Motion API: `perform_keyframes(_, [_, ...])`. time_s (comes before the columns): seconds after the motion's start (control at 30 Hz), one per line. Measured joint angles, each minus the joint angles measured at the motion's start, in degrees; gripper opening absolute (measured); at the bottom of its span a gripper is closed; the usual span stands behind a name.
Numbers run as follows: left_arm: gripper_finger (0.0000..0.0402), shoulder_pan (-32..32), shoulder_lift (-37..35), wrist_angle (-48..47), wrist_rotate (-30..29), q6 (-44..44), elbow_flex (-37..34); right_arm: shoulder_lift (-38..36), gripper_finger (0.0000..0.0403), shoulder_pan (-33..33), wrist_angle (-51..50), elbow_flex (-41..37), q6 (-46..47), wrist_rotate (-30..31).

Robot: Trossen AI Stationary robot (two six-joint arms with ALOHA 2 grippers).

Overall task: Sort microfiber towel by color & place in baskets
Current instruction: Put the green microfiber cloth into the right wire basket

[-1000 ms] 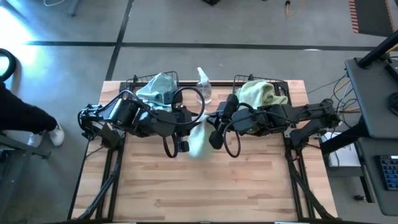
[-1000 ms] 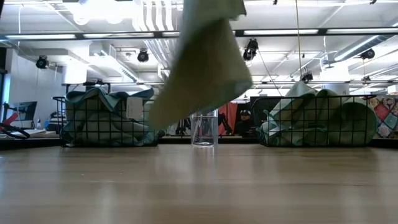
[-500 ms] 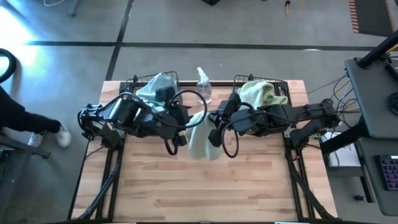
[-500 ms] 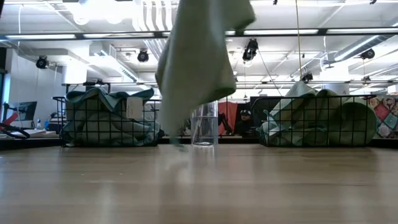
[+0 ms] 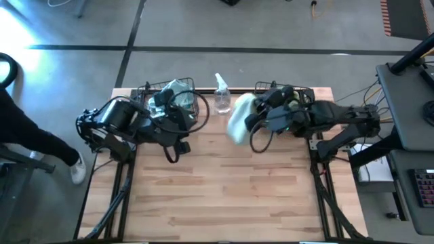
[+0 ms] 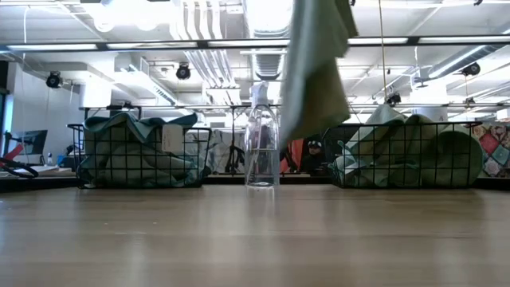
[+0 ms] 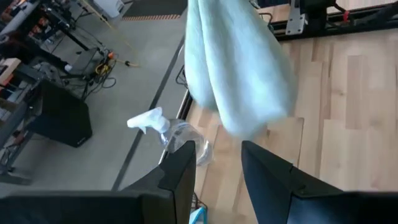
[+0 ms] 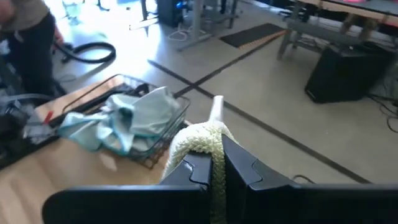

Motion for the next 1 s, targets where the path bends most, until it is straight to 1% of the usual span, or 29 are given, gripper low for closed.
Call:
perform_keyframes(0.3, [0.0114,-0.3,-5.3,-2.3,0.5,-0.6,0.0,-4.6,0.0009,-6.6,-1.7,0.0,-0.8,0.0])
perform_keyframes(0.67, [0.0114,-0.4,-12.6,-2.6,0.6,-0.6,0.0,-7.9,0.0009,-17.0,-11.3,0.0,-0.2,2.4])
perform_keyframes(0.83, [0.0114,-0.4,-14.6,-2.6,0.6,-0.5,0.0,-8.3,0.0009,-20.6,-15.1,0.0,-0.2,2.4])
perform_keyframes(1.0, [0.0114,-0.4,-15.4,-2.1,0.6,-0.6,0.0,-8.4,0.0009,-23.6,-22.3,0.0,-0.2,2.4])
